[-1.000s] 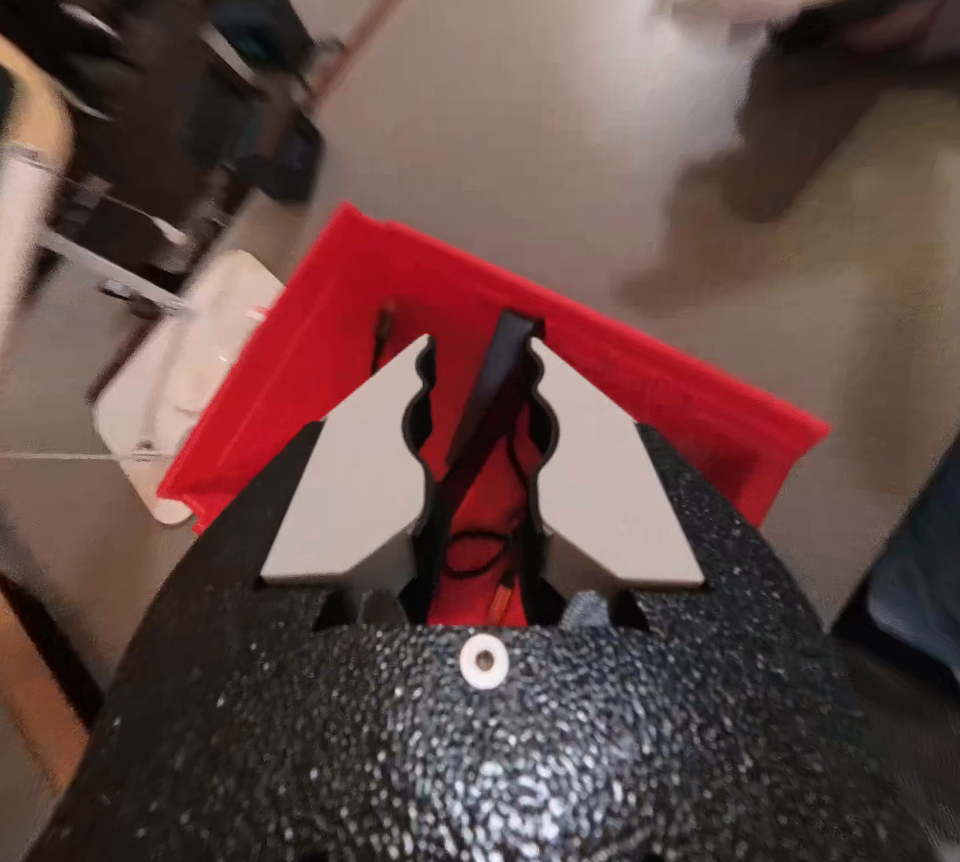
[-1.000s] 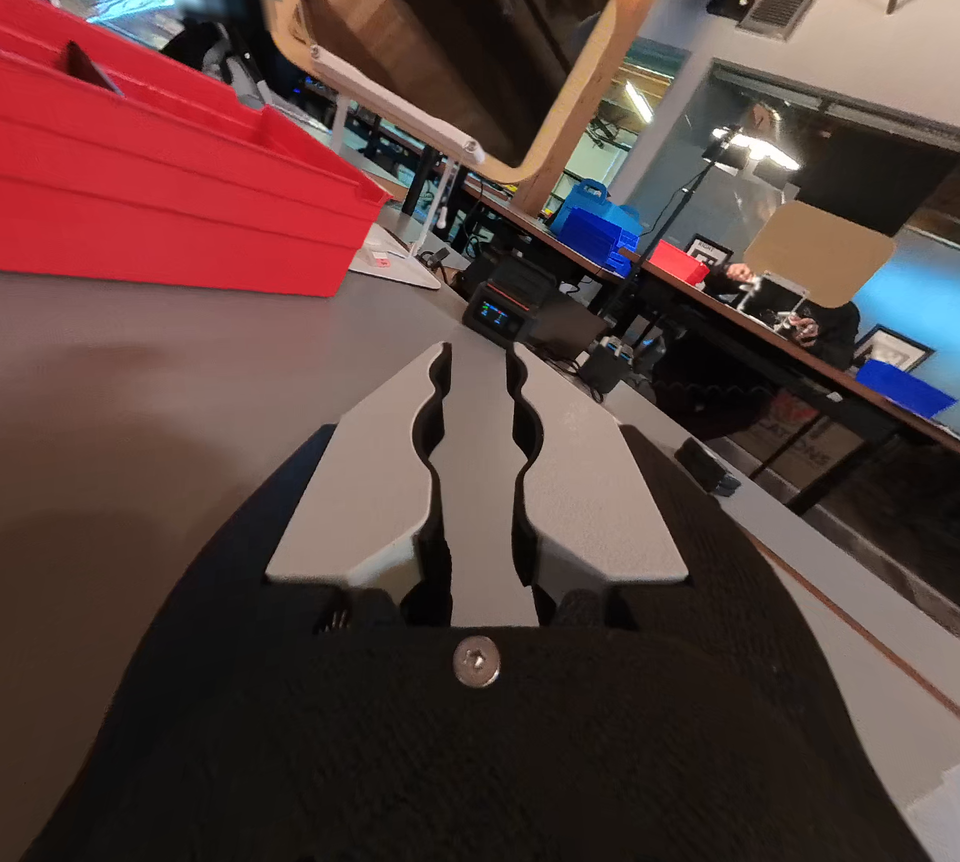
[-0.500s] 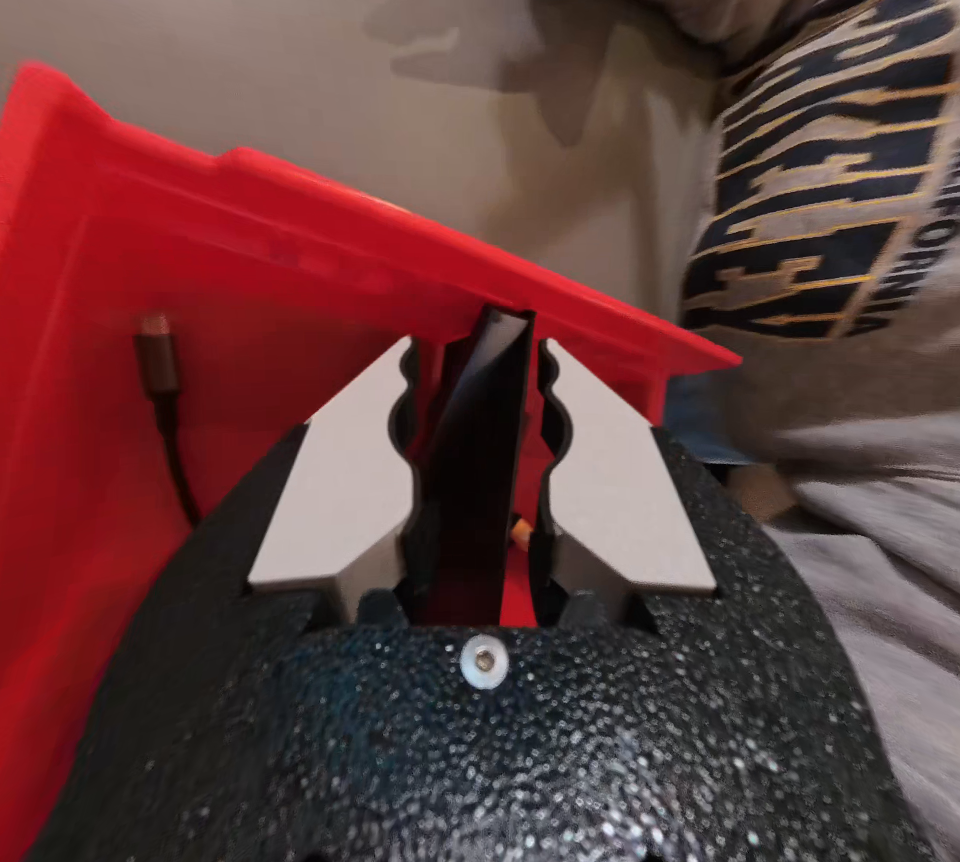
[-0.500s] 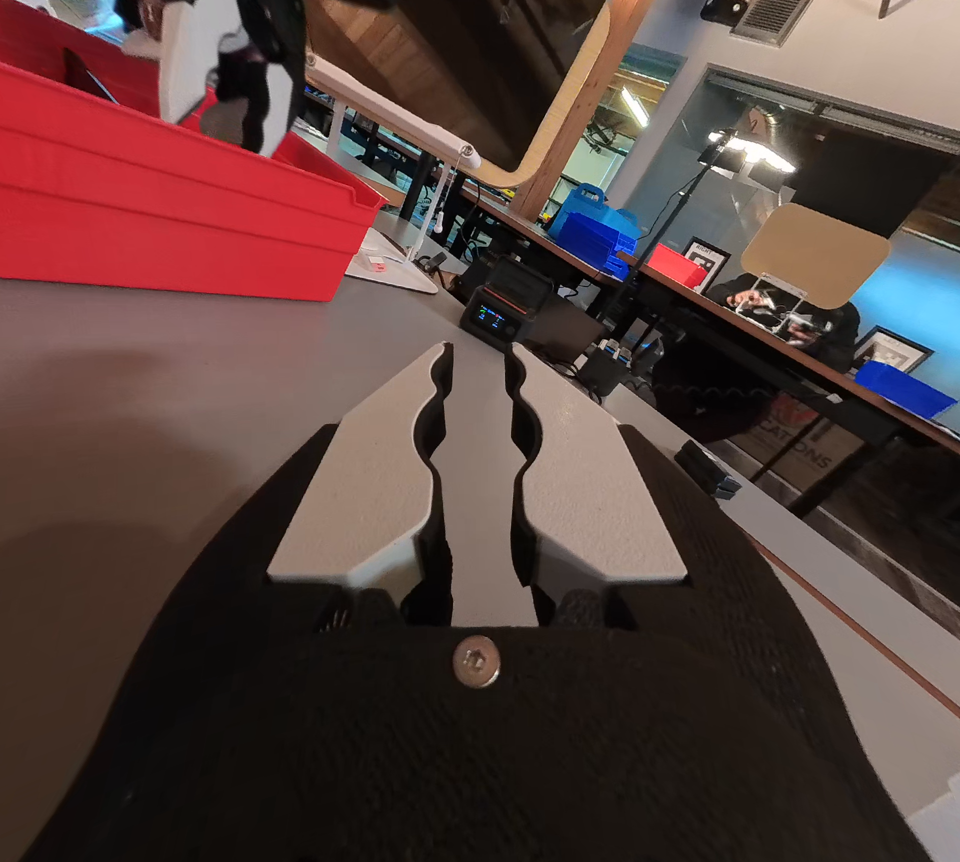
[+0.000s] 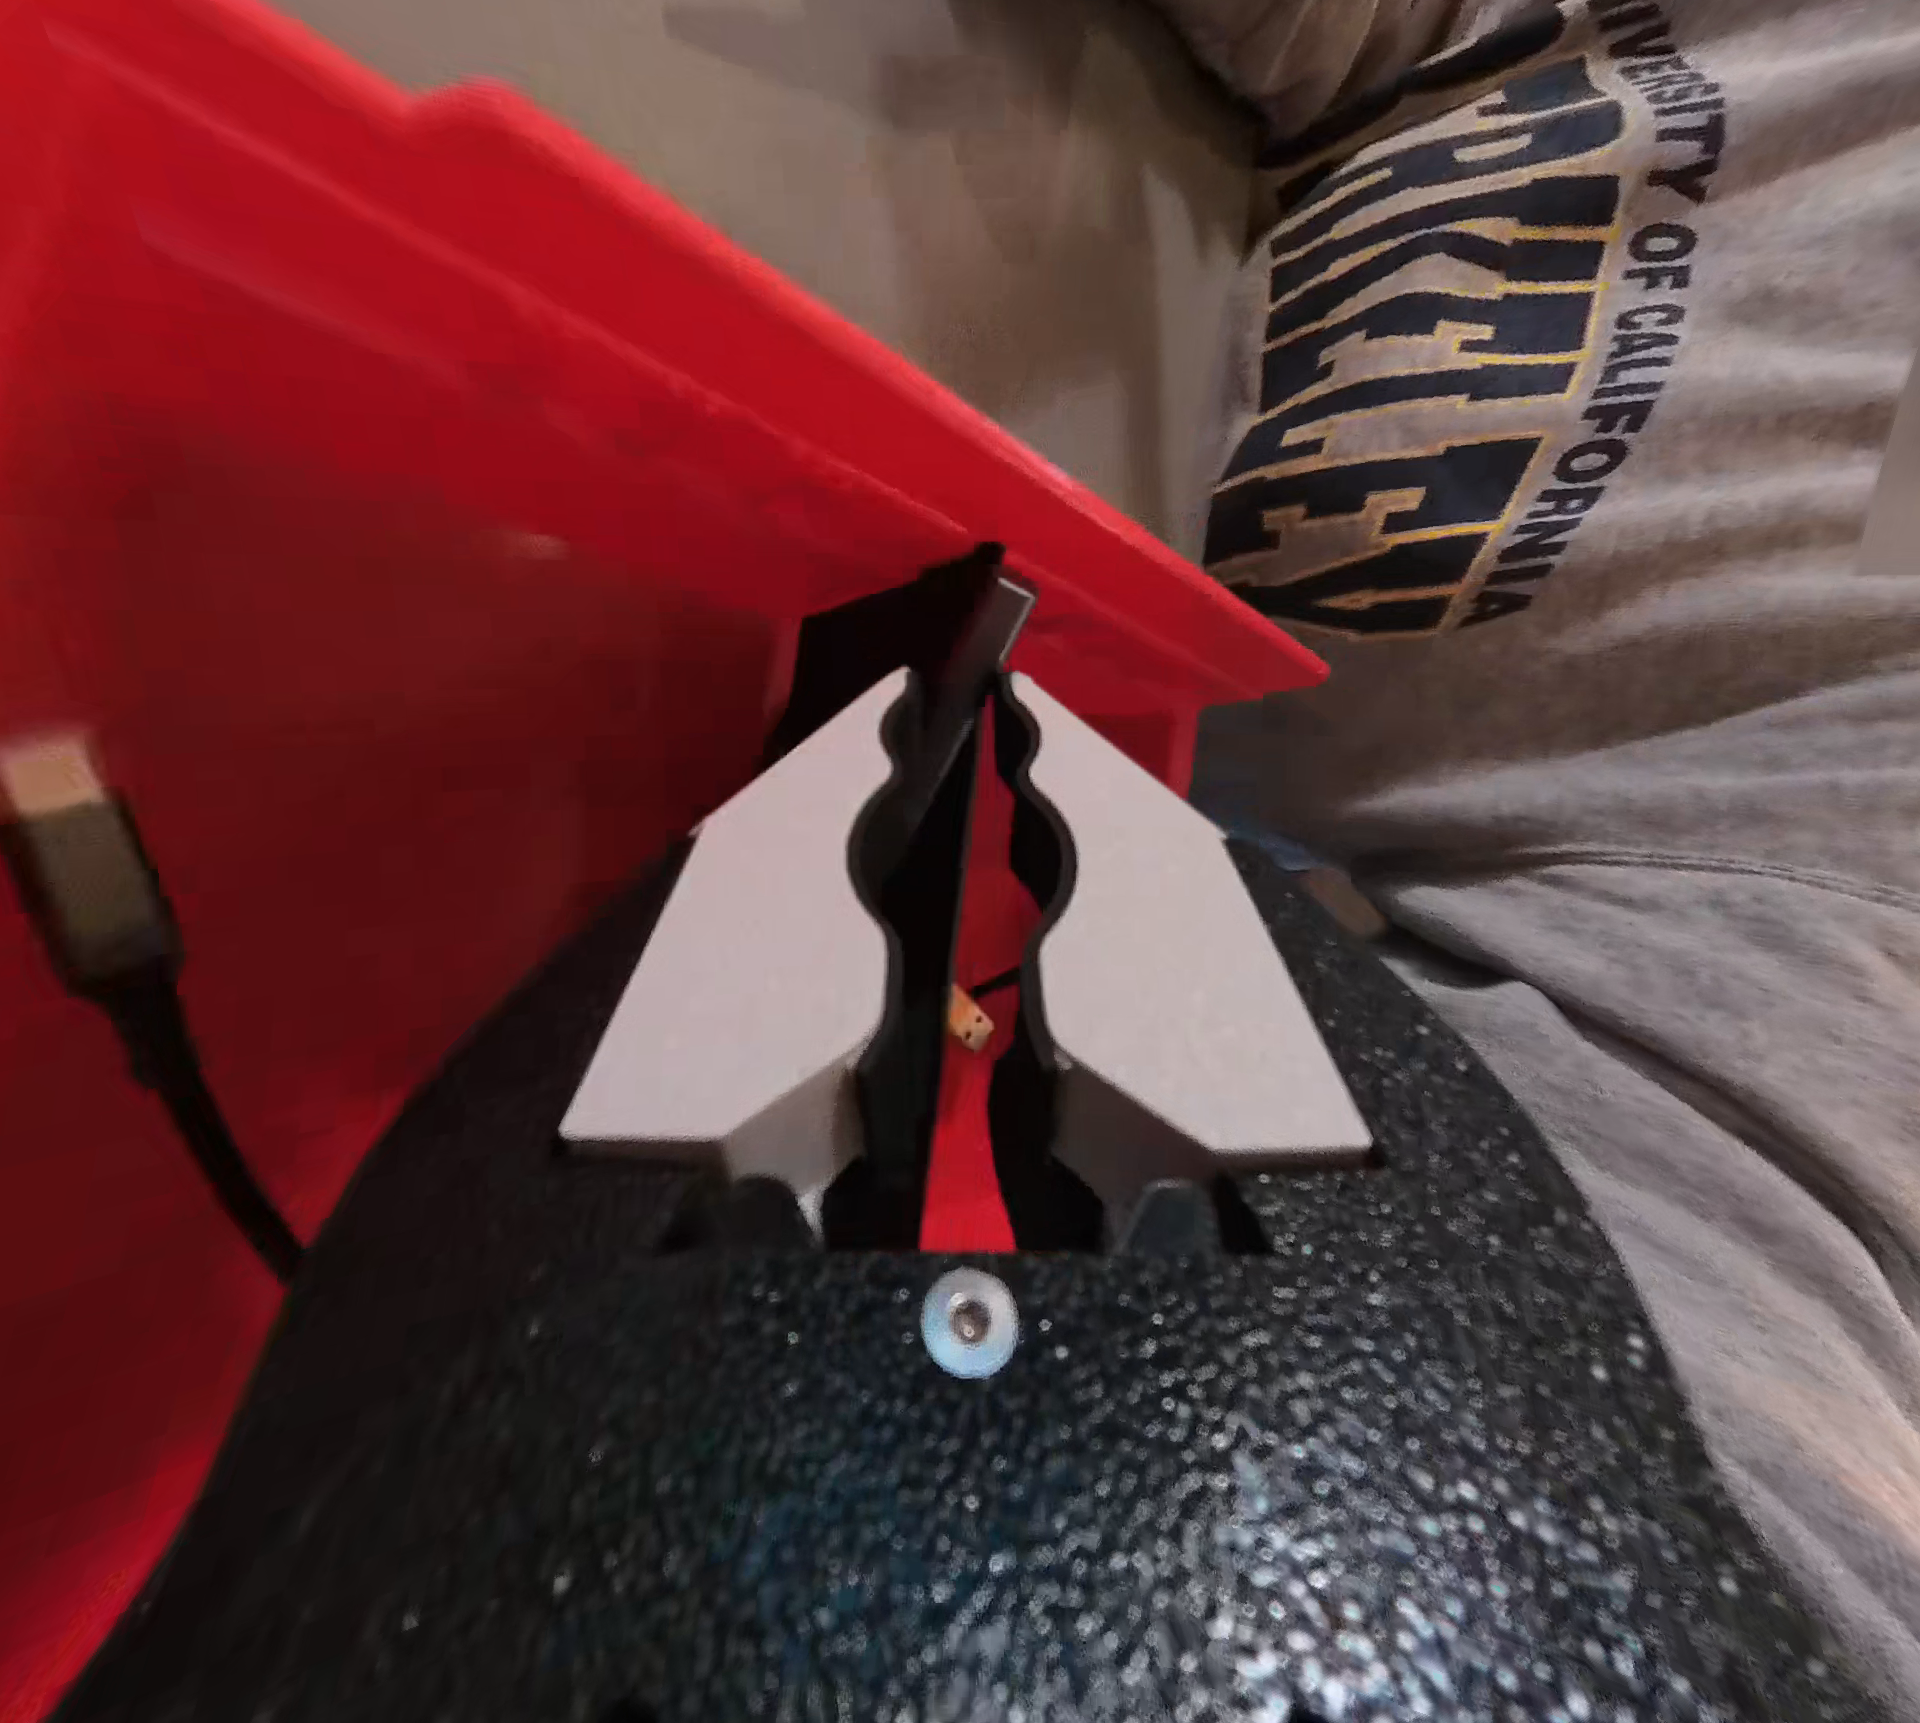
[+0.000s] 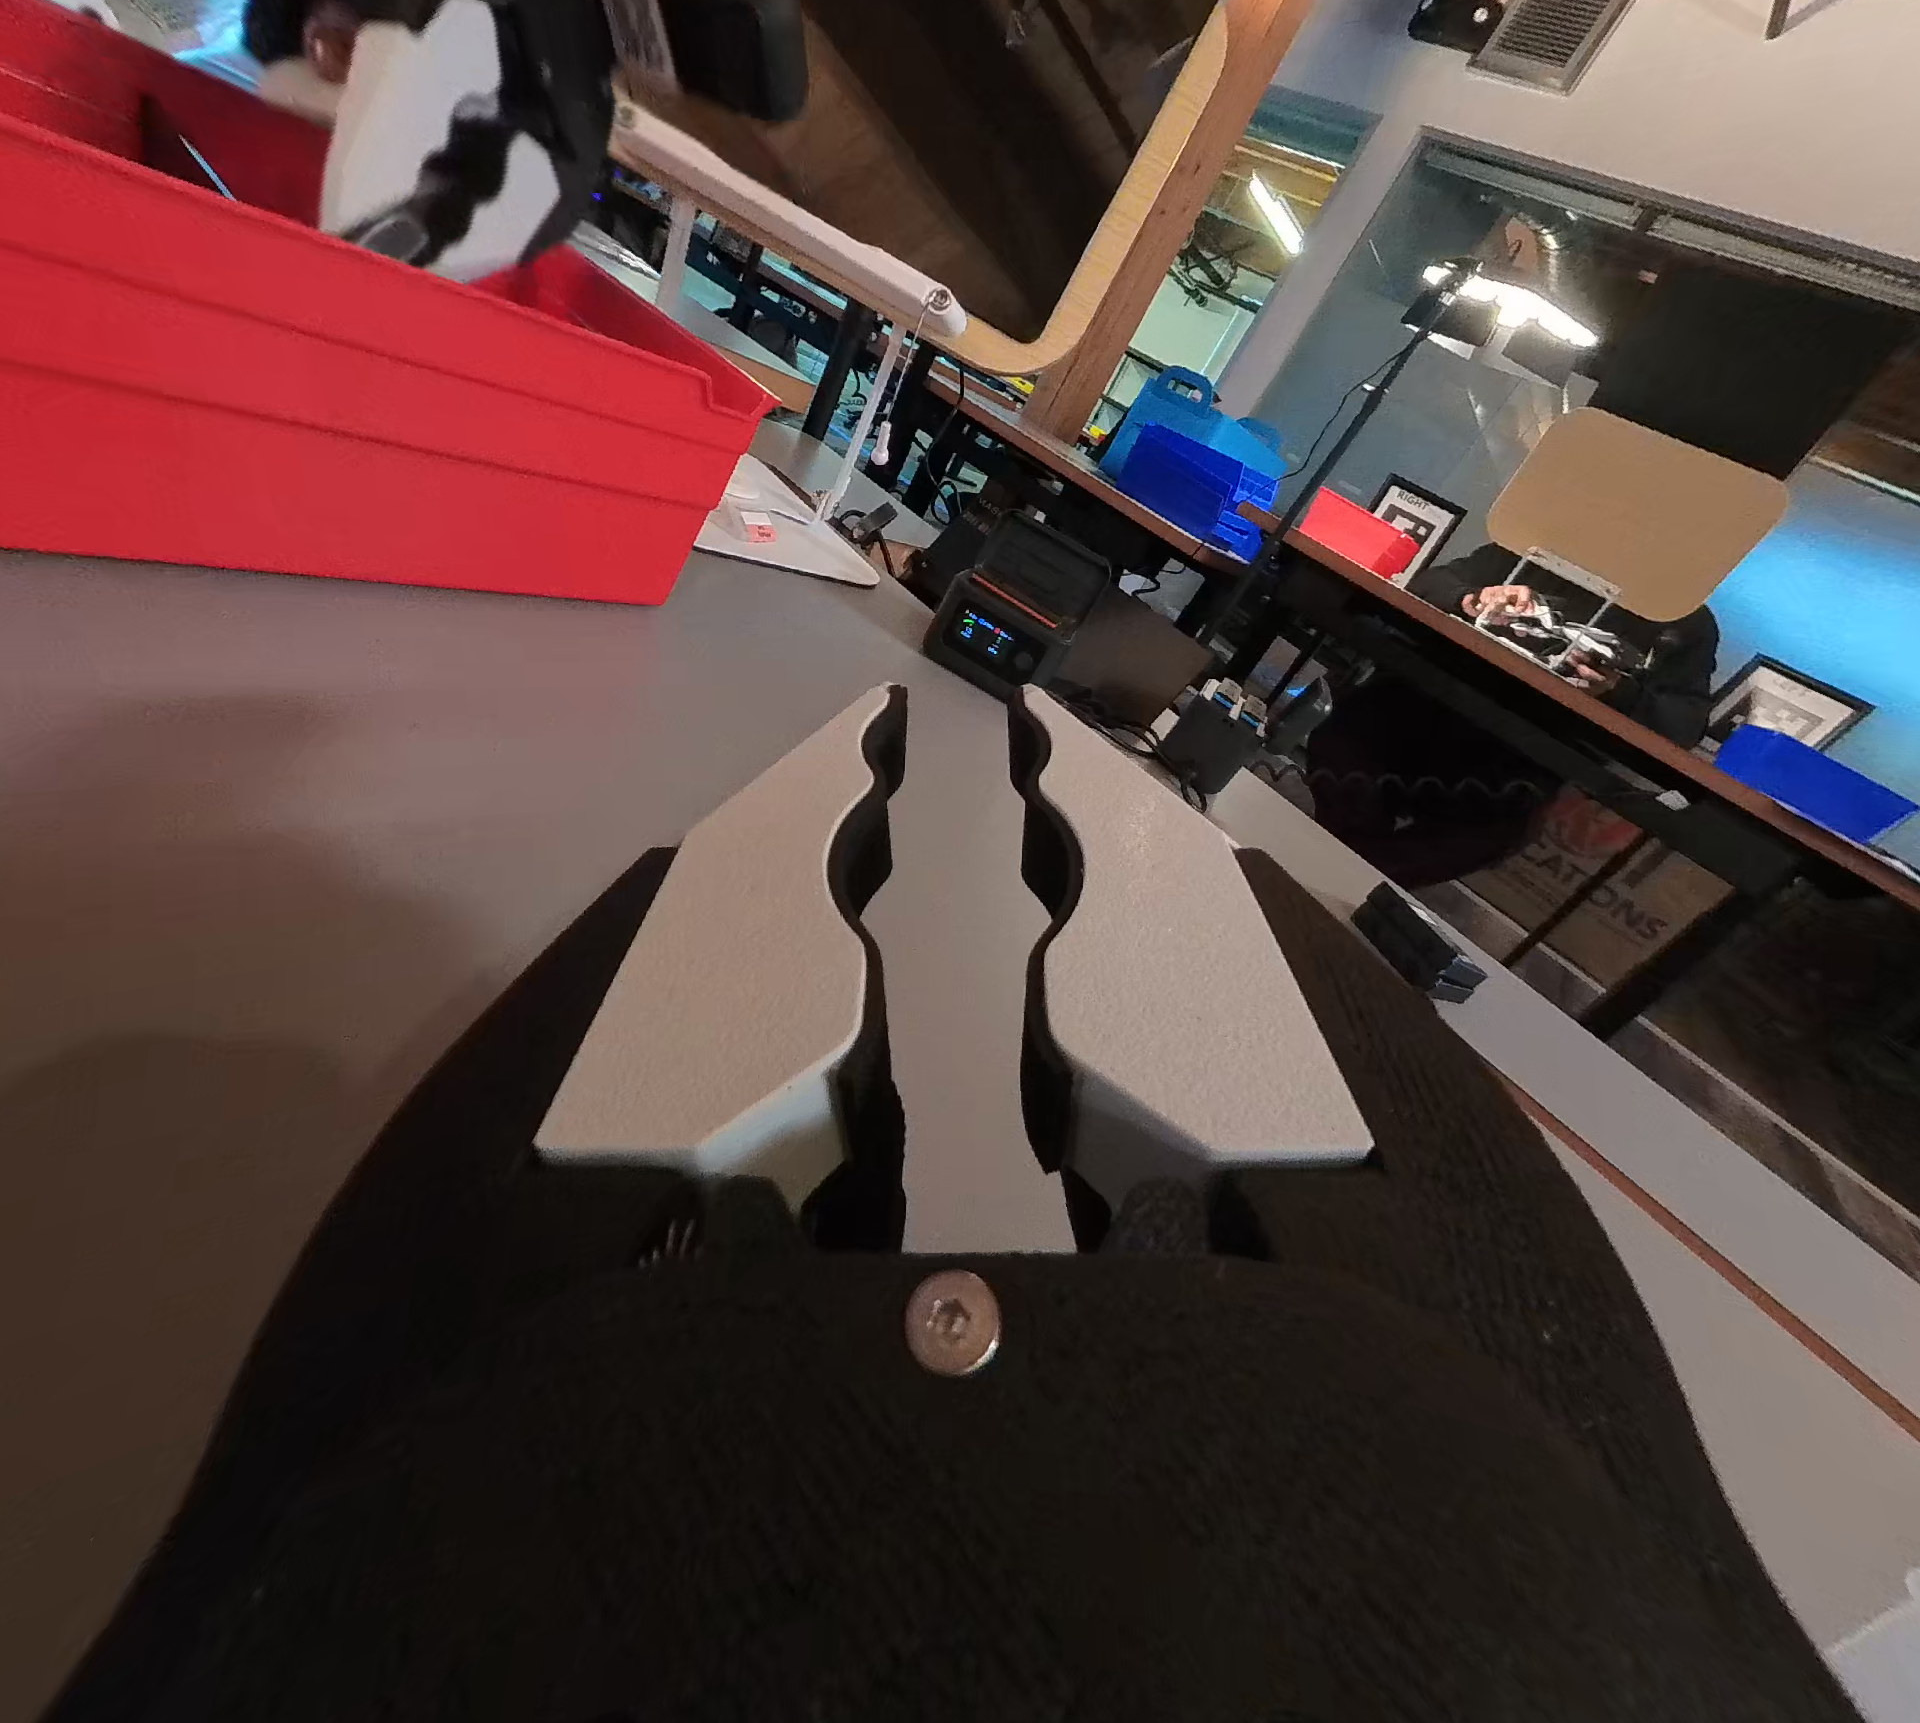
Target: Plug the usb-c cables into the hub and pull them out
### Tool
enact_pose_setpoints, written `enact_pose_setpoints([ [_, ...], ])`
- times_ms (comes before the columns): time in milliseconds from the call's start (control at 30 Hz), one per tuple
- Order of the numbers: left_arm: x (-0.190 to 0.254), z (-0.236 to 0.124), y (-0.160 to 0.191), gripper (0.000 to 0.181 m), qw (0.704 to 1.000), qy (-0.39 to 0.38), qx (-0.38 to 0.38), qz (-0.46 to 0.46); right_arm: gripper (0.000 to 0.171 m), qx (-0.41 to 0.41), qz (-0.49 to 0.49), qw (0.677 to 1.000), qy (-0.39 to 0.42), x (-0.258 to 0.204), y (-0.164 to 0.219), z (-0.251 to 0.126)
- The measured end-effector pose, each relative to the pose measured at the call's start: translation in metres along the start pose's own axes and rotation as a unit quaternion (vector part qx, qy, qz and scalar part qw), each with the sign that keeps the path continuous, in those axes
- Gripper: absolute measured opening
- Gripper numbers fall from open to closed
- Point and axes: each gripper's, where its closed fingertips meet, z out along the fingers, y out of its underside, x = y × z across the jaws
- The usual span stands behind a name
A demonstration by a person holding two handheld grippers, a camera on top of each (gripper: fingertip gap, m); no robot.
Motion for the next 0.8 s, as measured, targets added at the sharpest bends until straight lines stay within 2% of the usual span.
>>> enact_pose_setpoints([
  [133, 0.028, -0.041, -0.025, 0.009, 0.987, -0.116, 0.062, 0.090, 0.018, -0.001, -0.002, 1.000, 0.001, -0.003, 0.000, 0.003],
  [233, 0.065, -0.065, -0.062, 0.008, 0.952, -0.203, 0.120, 0.197, 0.018, 0.000, 0.003, 1.000, 0.007, 0.000, -0.001, 0.006],
  [367, 0.102, -0.068, -0.127, 0.008, 0.899, -0.294, 0.180, 0.270, 0.018, 0.005, 0.018, 1.000, 0.020, 0.006, -0.005, 0.004],
  [433, 0.112, -0.054, -0.158, 0.007, 0.886, -0.306, 0.200, 0.286, 0.018, 0.009, 0.022, 0.999, 0.040, 0.015, -0.007, 0.002],
  [533, 0.111, -0.022, -0.198, 0.007, 0.898, -0.278, 0.218, 0.262, 0.018, 0.010, 0.012, 0.997, 0.078, 0.032, -0.008, -0.005],
  [633, 0.086, 0.020, -0.222, 0.007, 0.932, -0.227, 0.194, 0.204, 0.016, 0.007, 0.004, 0.993, 0.120, 0.050, -0.007, -0.011],
  [800, 0.003, 0.096, -0.219, 0.008, 0.981, -0.169, 0.072, 0.058, 0.016, 0.011, 0.024, 0.988, 0.154, 0.067, -0.003, -0.017],
])
